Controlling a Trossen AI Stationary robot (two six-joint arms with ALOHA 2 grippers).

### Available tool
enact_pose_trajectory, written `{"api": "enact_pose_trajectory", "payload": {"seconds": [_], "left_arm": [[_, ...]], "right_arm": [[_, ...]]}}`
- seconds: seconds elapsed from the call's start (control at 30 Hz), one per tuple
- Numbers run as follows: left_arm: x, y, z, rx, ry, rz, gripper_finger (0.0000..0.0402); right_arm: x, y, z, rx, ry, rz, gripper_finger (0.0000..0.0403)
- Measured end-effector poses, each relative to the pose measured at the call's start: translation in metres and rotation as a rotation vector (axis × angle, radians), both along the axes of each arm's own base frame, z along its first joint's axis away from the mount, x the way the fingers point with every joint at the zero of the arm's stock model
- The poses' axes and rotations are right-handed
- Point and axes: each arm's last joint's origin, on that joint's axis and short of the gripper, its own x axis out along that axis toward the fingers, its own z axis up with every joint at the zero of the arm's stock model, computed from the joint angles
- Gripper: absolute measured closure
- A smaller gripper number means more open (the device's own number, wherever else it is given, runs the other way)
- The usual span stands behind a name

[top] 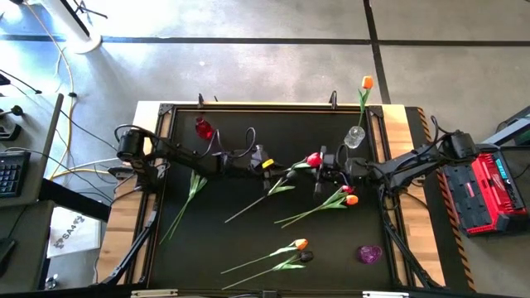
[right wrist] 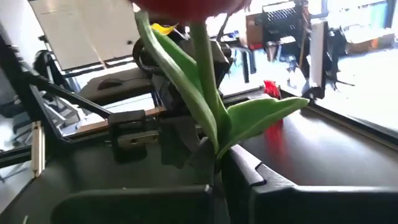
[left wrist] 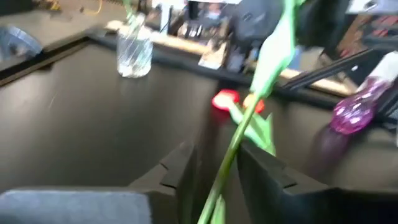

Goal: Sort flowers into vase by color
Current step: Put the top red tulip into the purple vase

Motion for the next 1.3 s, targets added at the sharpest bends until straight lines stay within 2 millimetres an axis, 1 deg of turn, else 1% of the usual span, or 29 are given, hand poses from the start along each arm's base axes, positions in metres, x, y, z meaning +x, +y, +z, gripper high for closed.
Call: {"api": "enact_pose_trajectory", "payload": {"seconds": [0.1, 0.27, 0.37, 0.5, 0.63, 0.83, 0.93, 1.13, 1.2, 1.3], "left_arm": [[-0.002, 0.004, -0.005, -0.002, 0.049, 0.011, 0.0278], [-0.002, 0.006, -0.005, -0.001, 0.052, 0.021, 0.0276], [-0.002, 0.007, -0.005, -0.006, 0.056, 0.037, 0.0276], [-0.005, 0.010, -0.005, -0.027, 0.091, 0.066, 0.0275], [-0.014, 0.014, 0.005, -0.017, 0.146, 0.098, 0.0275], [-0.031, 0.019, 0.024, 0.098, 0.234, 0.185, 0.0275], [-0.035, 0.029, 0.032, 0.133, 0.226, 0.213, 0.0275], [-0.040, 0.066, 0.038, 0.098, 0.184, 0.204, 0.0275], [-0.042, 0.076, 0.040, 0.093, 0.158, 0.221, 0.0275], [-0.043, 0.088, 0.046, 0.082, 0.083, 0.268, 0.0275]], "right_arm": [[0.000, -0.001, -0.004, 0.027, 0.039, -0.031, 0.0401], [-0.001, -0.002, -0.010, 0.044, 0.093, -0.082, 0.0402], [-0.002, -0.003, -0.010, 0.042, 0.092, -0.108, 0.0402], [-0.006, -0.007, -0.001, 0.034, 0.064, -0.122, 0.0402], [-0.016, -0.012, 0.009, 0.033, 0.065, -0.142, 0.0403], [-0.030, -0.025, 0.015, 0.001, 0.122, -0.198, 0.0403], [-0.038, -0.033, 0.019, -0.011, 0.141, -0.216, 0.0403], [-0.050, -0.046, 0.030, -0.006, 0.147, -0.197, 0.0403], [-0.052, -0.052, 0.040, 0.005, 0.167, -0.198, 0.0403], [-0.054, -0.059, 0.066, 0.034, 0.233, -0.219, 0.0403]]}}
